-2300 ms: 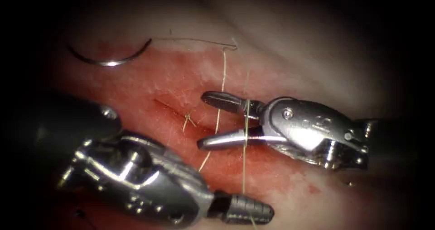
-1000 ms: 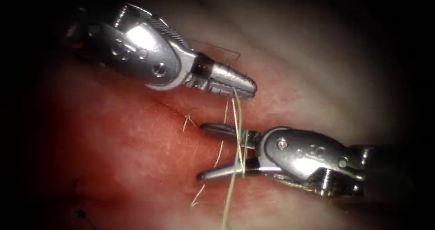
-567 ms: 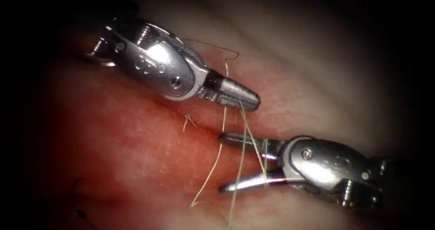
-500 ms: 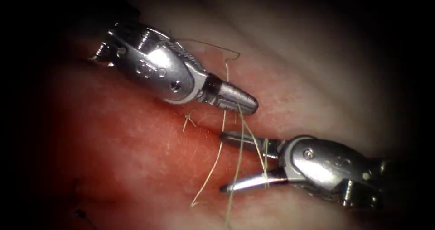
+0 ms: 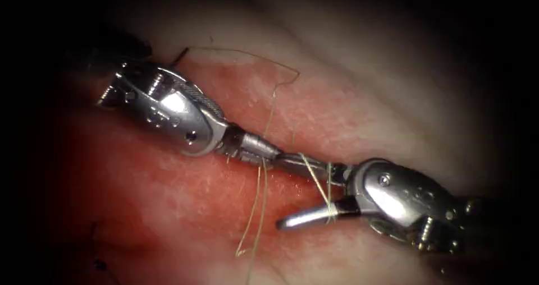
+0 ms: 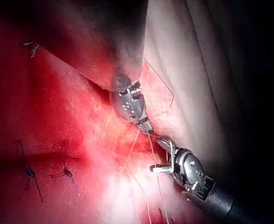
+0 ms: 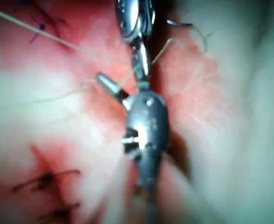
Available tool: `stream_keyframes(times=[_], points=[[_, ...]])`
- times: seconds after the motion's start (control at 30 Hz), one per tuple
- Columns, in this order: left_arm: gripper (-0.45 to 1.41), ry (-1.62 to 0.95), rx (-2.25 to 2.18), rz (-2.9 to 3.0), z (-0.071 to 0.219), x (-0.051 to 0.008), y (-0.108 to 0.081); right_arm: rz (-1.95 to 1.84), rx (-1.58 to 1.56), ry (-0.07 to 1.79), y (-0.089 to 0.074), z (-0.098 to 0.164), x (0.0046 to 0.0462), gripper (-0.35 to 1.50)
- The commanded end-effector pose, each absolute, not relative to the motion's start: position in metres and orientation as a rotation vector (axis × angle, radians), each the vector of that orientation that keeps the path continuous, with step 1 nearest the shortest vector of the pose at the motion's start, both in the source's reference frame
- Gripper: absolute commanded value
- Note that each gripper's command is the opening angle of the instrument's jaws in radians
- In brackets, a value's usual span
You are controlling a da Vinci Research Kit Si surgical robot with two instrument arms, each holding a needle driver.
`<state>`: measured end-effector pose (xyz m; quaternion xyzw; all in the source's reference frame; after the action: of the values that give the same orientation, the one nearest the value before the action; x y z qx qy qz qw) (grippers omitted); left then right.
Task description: Wound Closure
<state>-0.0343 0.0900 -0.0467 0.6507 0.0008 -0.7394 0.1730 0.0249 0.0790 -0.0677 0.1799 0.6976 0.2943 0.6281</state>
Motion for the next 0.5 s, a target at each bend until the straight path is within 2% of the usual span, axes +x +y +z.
stream_keyframes(times=[0.03, 0.3, 0.5], points=[[-0.35, -0.007, 1.847, -2.104, -0.0461, -0.0350, 0.0899, 0.695, 0.415, 1.601, 0.0789, -0.0671, 0.0256, 0.76], [-0.35, -0.026, 1.871, -2.112, -0.0464, -0.0355, 0.0896, 0.823, 0.399, 1.600, 0.0786, -0.0664, 0.0259, 0.73], [-0.35, -0.024, 1.873, -2.112, -0.0475, -0.0360, 0.0885, 0.985, 0.397, 1.561, 0.0788, -0.0655, 0.0249, 0.52]])
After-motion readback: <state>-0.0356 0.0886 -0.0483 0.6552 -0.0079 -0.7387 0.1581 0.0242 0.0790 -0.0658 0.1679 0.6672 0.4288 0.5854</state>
